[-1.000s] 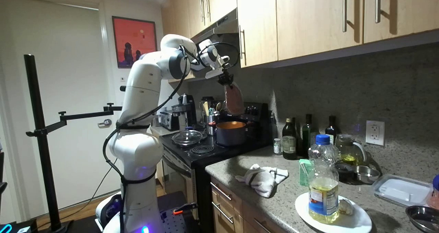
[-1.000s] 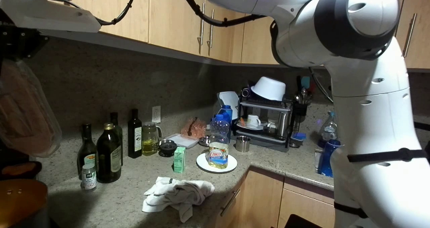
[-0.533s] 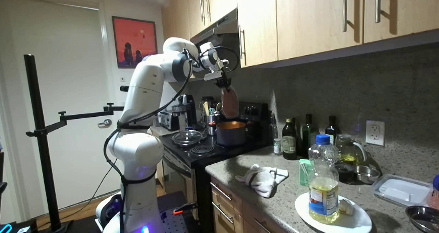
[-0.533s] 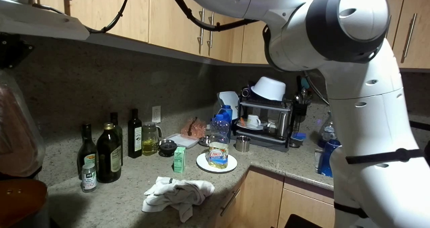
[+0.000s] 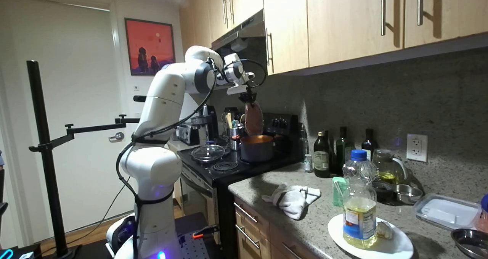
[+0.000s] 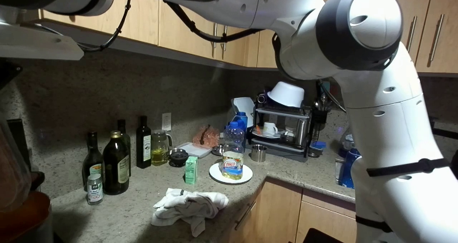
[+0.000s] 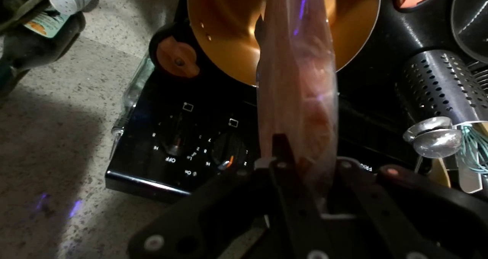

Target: Pick up the package from the counter and put it in the pot

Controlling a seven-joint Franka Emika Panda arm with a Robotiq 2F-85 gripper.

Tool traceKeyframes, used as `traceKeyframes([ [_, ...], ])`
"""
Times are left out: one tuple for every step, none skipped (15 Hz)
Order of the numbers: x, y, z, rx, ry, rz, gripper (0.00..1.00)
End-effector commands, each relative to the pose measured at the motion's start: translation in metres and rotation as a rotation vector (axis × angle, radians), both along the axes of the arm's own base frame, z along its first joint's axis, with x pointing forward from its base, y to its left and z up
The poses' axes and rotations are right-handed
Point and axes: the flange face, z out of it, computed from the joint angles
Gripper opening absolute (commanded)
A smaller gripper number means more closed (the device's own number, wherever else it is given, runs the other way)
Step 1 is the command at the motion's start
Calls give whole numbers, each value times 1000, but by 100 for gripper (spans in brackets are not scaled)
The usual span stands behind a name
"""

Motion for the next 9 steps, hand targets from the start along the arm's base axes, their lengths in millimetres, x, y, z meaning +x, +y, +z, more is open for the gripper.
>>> traceKeyframes([
  [0,2,-8,55,14,0,5],
  [1,3,-13,64,21,-1,5],
  [2,3,-18,73,26,-1,5],
  [2,4,-23,83,33,-2,5],
  [3,4,-27,91,40,-2,5],
  [3,4,-31,99,45,-2,5],
  [4,4,-35,106,52,-3,5],
  [4,4,-37,111,57,-3,5],
  [4,3,-40,114,60,-4,5],
])
